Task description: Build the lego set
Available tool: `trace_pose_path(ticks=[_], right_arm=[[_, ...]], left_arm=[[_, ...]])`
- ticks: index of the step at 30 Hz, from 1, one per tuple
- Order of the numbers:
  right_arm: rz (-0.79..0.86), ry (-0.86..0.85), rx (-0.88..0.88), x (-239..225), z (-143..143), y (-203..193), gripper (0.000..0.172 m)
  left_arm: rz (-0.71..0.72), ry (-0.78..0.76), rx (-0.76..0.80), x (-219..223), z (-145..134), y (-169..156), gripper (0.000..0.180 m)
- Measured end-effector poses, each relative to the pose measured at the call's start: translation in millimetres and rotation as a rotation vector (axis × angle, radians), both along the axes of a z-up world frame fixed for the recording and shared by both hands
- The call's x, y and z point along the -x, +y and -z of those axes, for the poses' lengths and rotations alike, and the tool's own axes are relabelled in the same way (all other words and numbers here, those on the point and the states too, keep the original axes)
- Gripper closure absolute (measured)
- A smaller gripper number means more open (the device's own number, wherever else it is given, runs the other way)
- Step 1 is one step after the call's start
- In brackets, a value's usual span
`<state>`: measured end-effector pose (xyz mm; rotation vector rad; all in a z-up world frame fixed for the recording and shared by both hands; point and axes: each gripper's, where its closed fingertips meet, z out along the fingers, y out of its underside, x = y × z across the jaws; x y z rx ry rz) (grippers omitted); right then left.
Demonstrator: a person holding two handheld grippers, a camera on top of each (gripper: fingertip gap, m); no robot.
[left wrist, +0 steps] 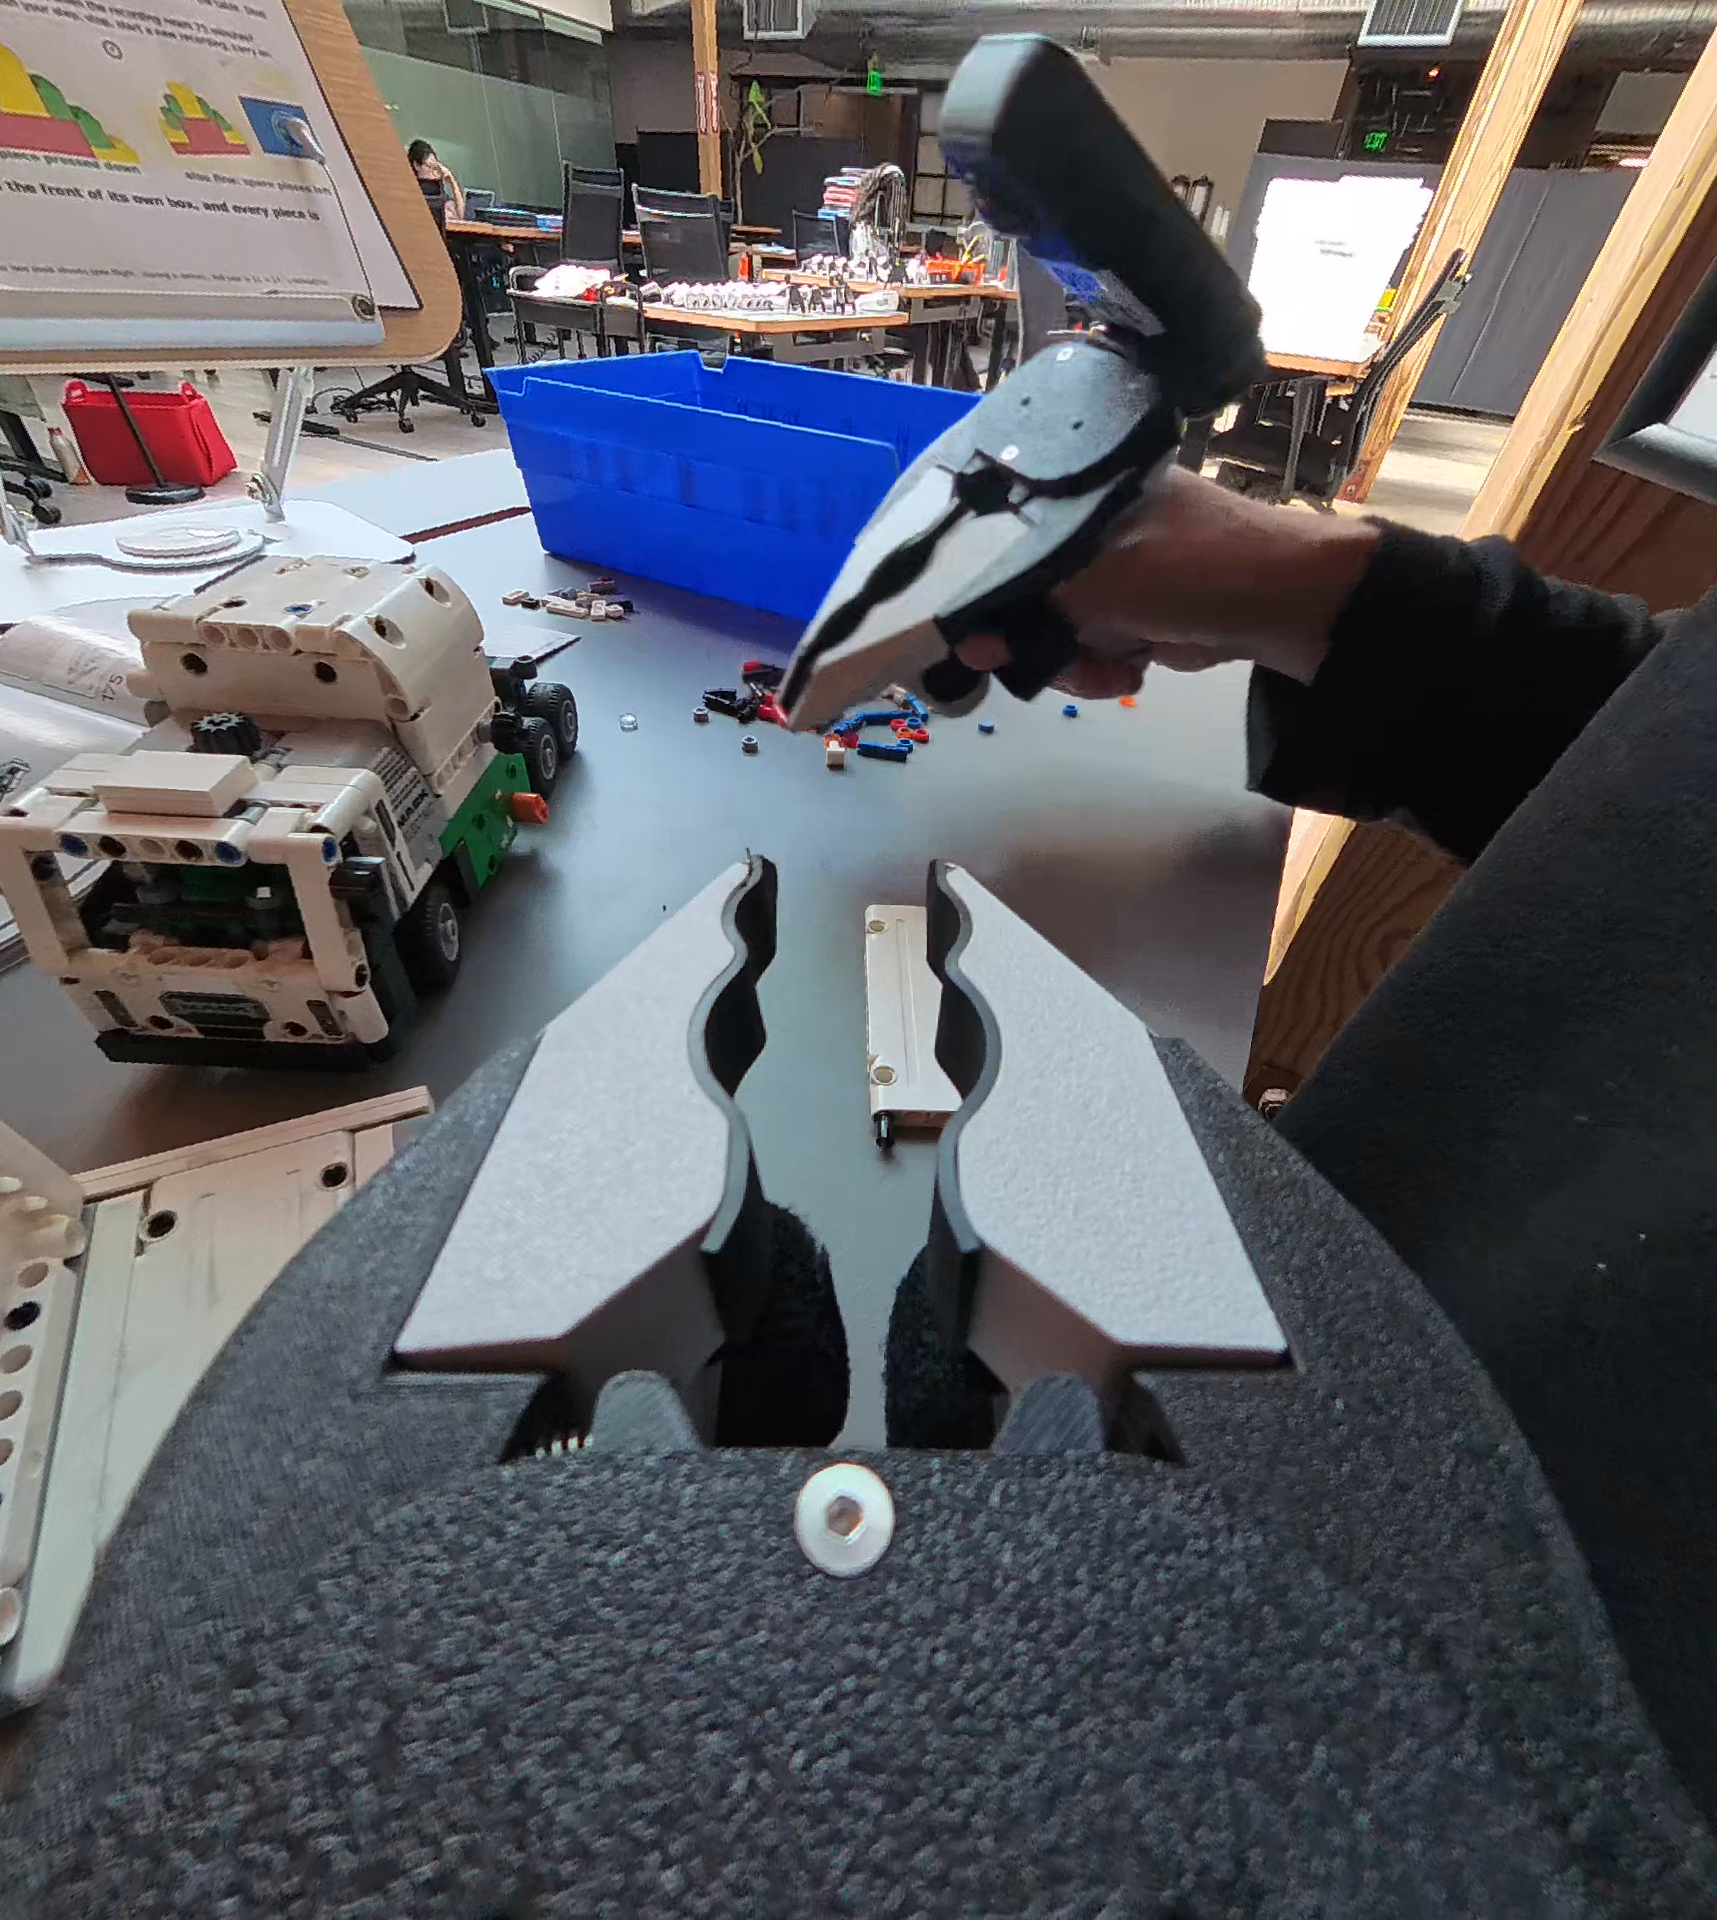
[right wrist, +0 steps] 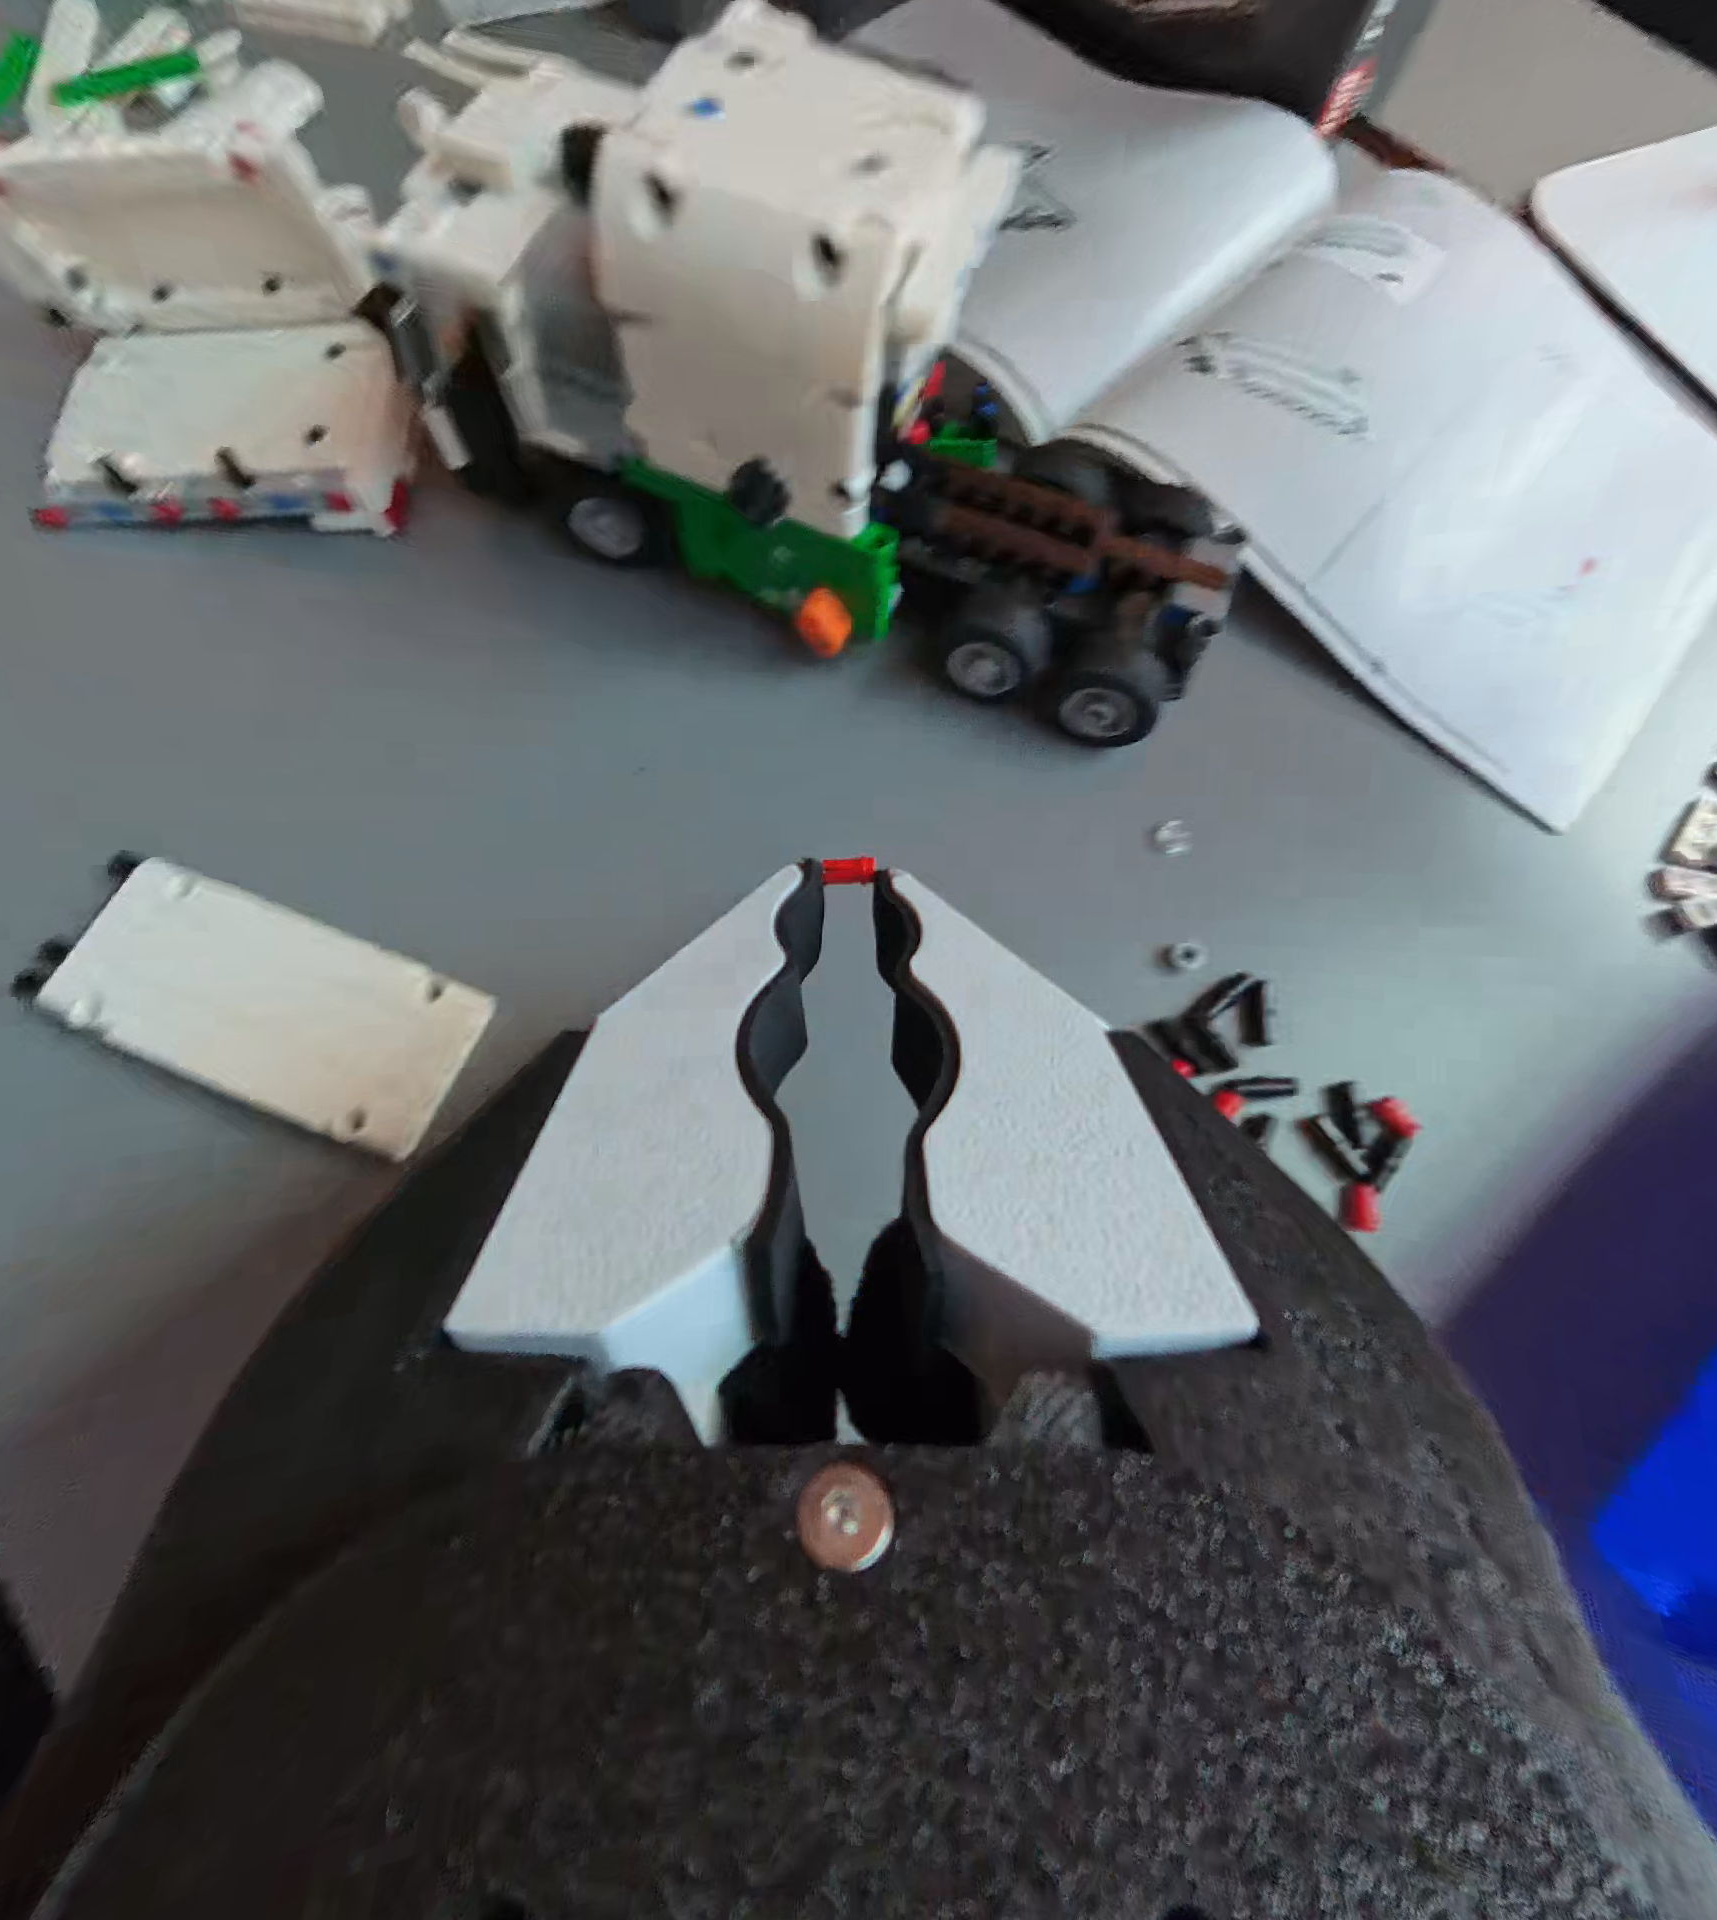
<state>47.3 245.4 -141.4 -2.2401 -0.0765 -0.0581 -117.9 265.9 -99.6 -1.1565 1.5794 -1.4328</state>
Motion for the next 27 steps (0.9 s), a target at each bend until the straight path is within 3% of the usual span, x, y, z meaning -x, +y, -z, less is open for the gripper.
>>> trace_pose_path(ticks=[3,11,15,21,27], right_arm=[[-0.082,0.021,0.094,38,19,-27,0.164],[-0.035,0.053,0.150,55,42,-63,0.164],[-0.024,0.055,0.149,55,48,-60,0.164],[-0.014,0.024,0.127,51,48,-56,0.159],[-0.005,0.027,0.073,54,35,-59,0.148]], left_arm=[[0.005,0.013,-0.004,-1,2,-1,0.153],[0.014,0.070,-0.021,-6,10,-4,0.153],[0.065,0.238,-0.024,-9,33,-12,0.138],[0.075,0.446,-0.160,-11,71,-29,0.123],[0.070,0.537,-0.296,-15,91,-36,0.140]])
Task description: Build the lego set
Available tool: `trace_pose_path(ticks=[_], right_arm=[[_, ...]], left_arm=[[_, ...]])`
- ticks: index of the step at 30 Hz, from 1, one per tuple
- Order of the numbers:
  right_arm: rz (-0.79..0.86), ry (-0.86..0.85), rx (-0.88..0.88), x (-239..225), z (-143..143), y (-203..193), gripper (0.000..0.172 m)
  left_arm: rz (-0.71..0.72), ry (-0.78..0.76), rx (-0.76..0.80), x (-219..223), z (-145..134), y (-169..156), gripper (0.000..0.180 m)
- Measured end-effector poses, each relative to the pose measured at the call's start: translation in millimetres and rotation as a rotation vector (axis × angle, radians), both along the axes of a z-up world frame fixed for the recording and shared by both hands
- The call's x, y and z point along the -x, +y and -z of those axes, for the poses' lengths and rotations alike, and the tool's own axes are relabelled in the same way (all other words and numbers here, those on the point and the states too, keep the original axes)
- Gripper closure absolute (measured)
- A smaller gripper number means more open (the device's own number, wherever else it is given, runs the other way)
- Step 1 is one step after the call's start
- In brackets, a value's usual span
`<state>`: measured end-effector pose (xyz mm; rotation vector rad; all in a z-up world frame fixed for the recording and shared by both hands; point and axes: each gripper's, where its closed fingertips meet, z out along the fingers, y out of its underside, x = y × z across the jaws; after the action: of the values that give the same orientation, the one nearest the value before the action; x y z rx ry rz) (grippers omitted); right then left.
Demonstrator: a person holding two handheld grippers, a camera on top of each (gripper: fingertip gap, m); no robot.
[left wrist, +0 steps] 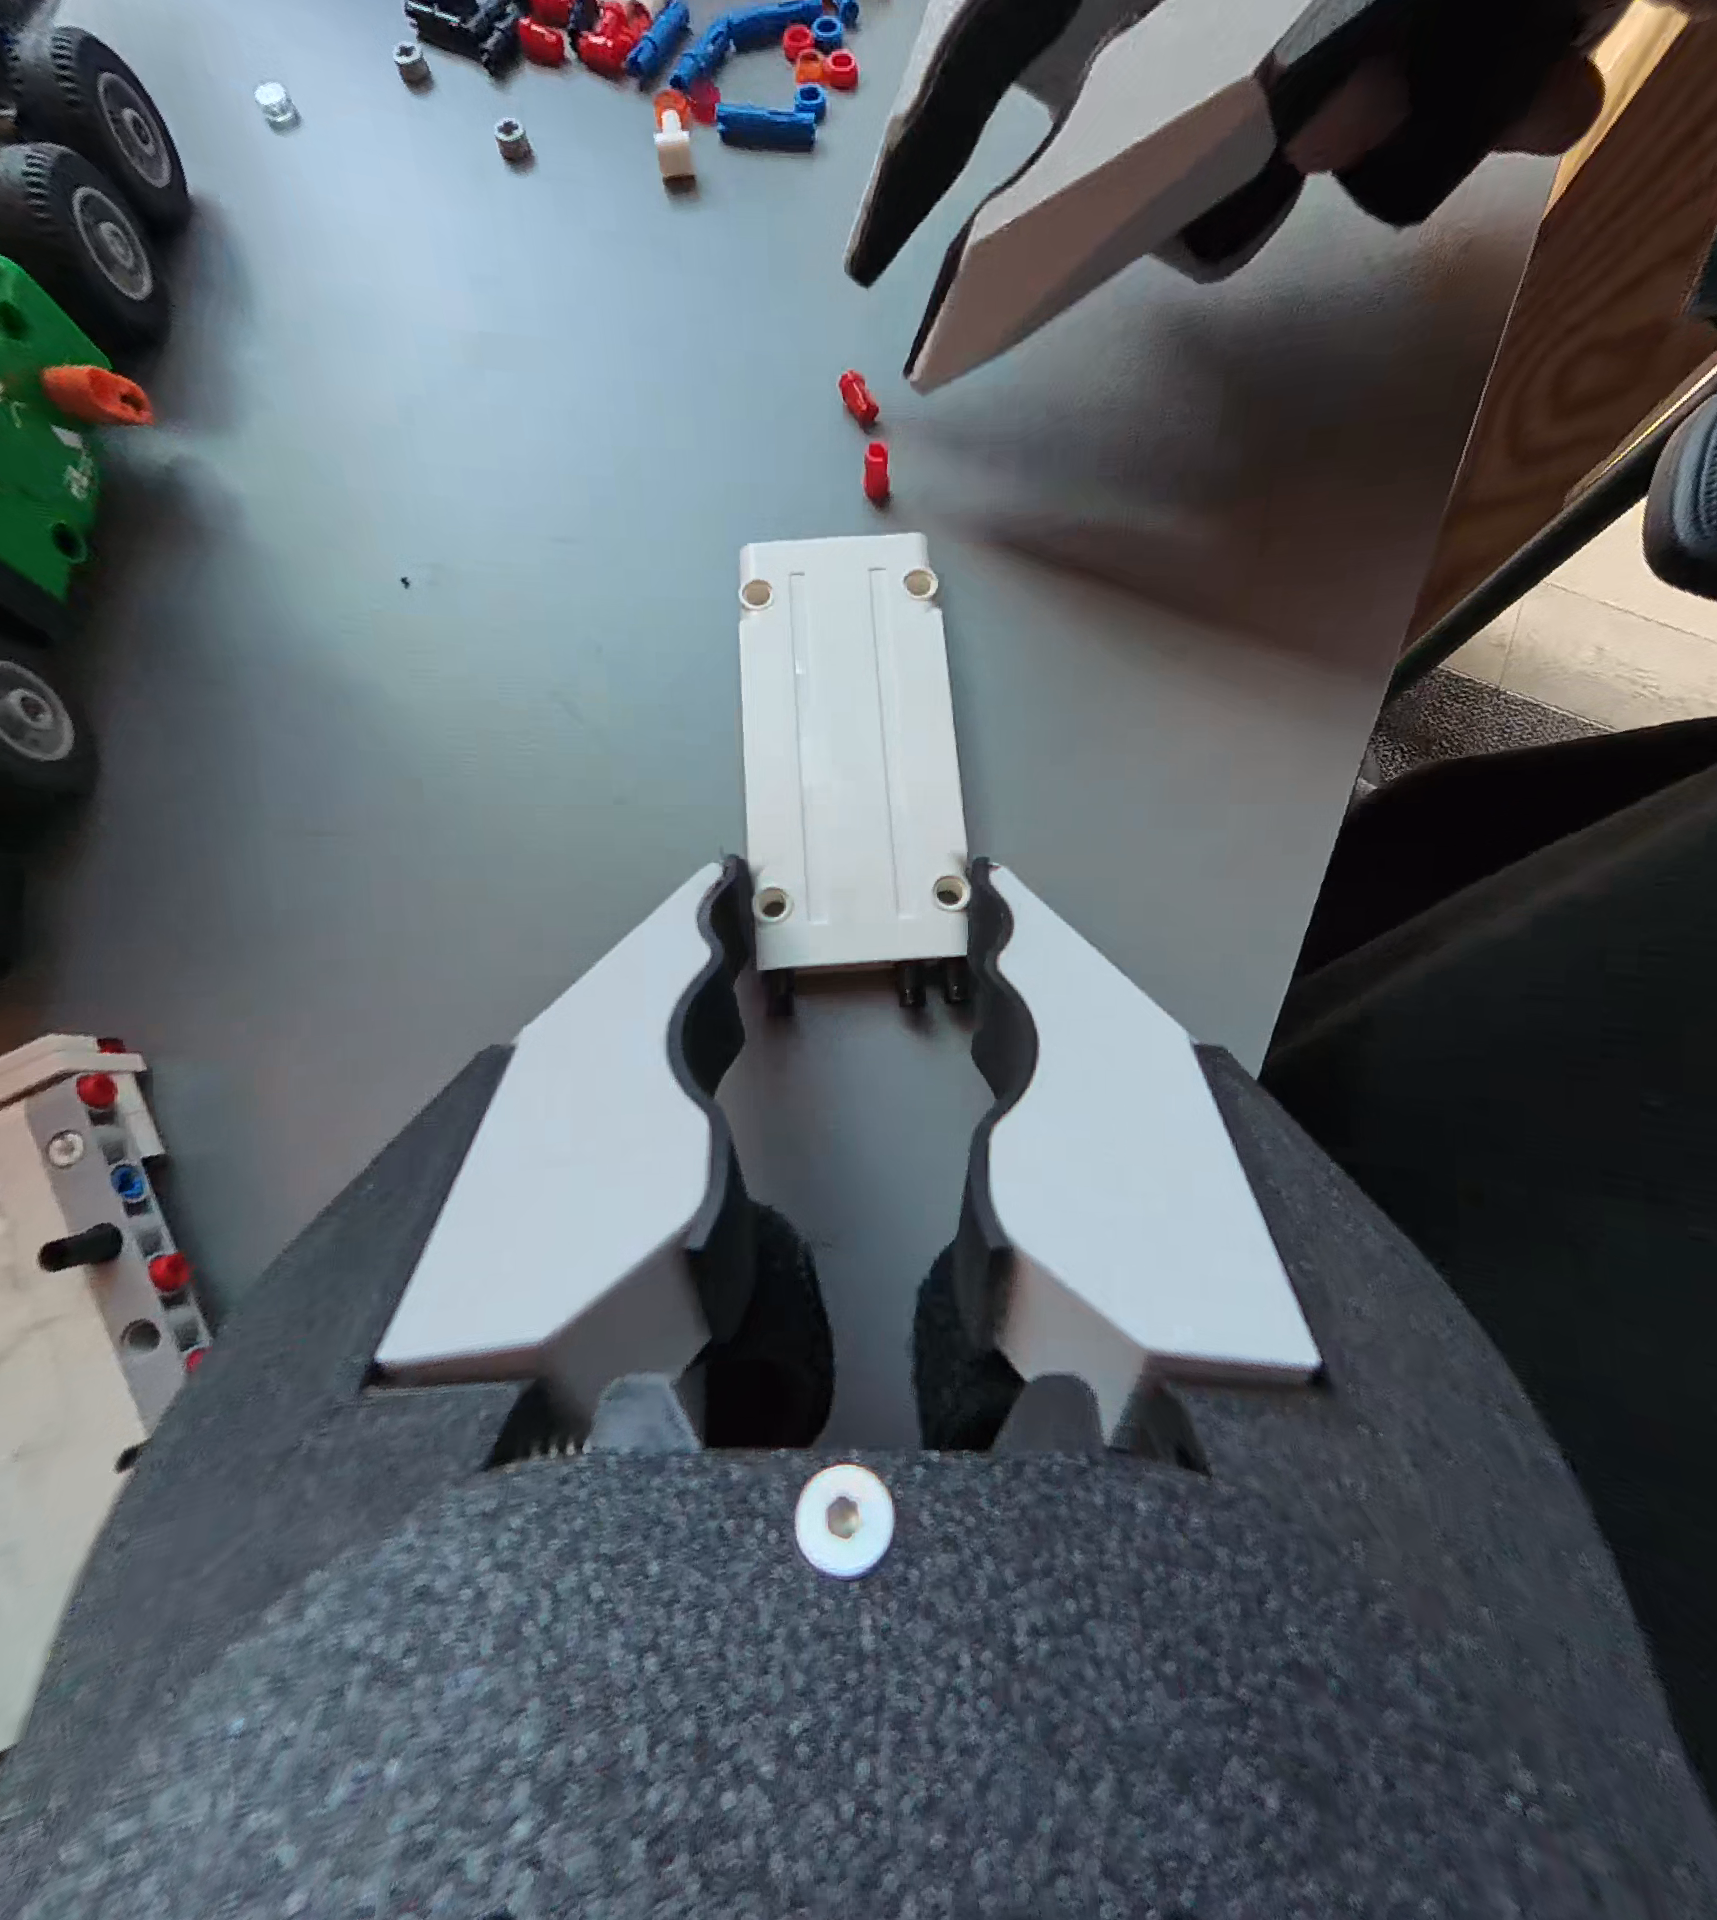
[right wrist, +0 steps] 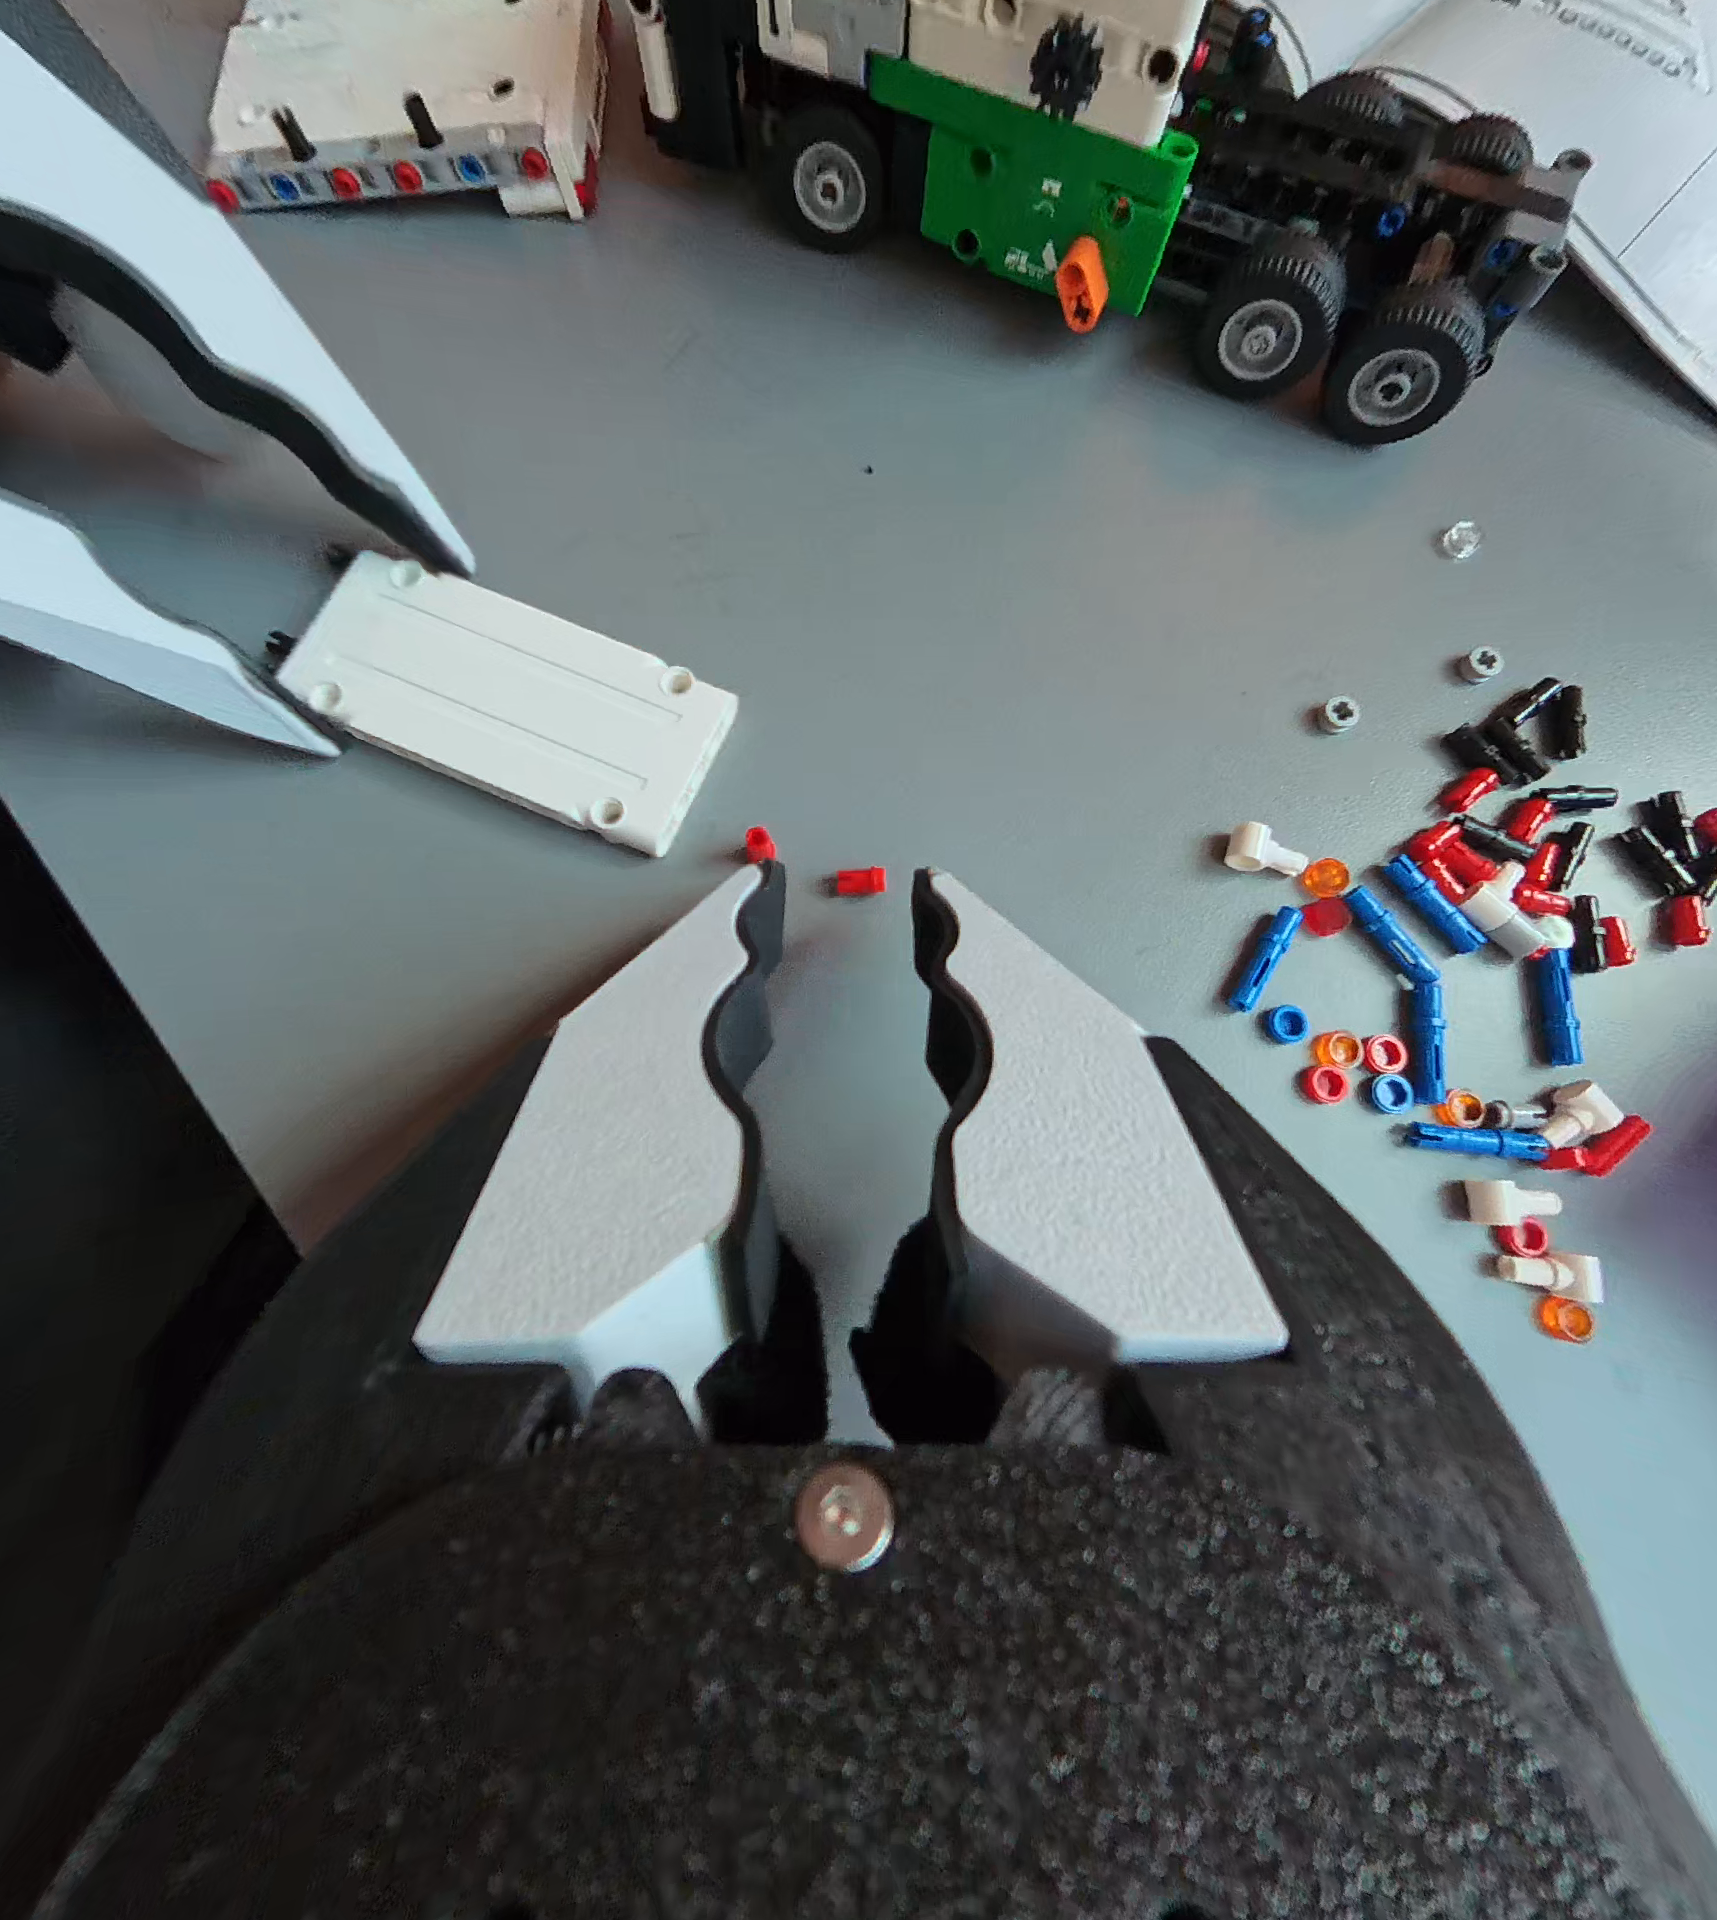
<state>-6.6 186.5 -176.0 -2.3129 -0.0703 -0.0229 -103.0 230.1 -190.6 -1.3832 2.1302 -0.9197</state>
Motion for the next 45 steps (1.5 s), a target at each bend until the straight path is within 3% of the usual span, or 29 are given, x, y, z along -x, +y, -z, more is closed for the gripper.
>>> trace_pose_path(ticks=[3,6,10,11,14,17,19,21,24,27,33,40,45], right_arm=[[0.002,0.099,-0.086,8,-14,2,0.146],[-0.037,0.317,-0.158,24,-21,9,0.131],[-0.109,0.665,-0.173,50,-23,20,0.119],[-0.167,0.753,-0.176,60,-30,19,0.123],[-0.264,0.941,-0.247,74,-56,17,0.162],[-0.271,1.051,-0.350,76,-74,19,0.165],[-0.272,1.153,-0.471,73,-92,18,0.166],[-0.281,1.228,-0.564,75,-106,17,0.166],[-0.248,1.210,-0.607,83,-105,26,0.166],[-0.244,1.225,-0.655,89,-110,30,0.166],[-0.245,1.220,-0.639,95,-108,35,0.166],[-0.247,1.217,-0.638,97,-107,37,0.166],[-0.232,0.980,-0.587,76,-105,21,0.150]], left_arm=[[0.031,-0.028,-0.057,0,-1,-1,0.141],[0.106,-0.149,-0.240,1,-9,-1,0.141],[0.182,-0.382,-0.331,7,-44,-12,0.140],[0.190,-0.423,-0.359,9,-52,-12,0.140],[0.190,-0.455,-0.379,11,-59,-10,0.140],[0.087,-0.482,-0.218,9,-71,-2,0.136],[-0.022,-0.519,0.084,8,-92,6,0.123],[-0.077,-0.506,0.472,10,-110,8,0.126],[-0.048,-0.493,0.962,17,-129,8,0.142],[-0.046,-0.471,1.108,19,-127,11,0.159],[-0.048,-0.500,1.066,22,-129,12,0.173],[-0.060,-0.513,1.106,23,-130,14,0.175],[-0.032,-0.566,0.924,32,-136,28,0.176]])
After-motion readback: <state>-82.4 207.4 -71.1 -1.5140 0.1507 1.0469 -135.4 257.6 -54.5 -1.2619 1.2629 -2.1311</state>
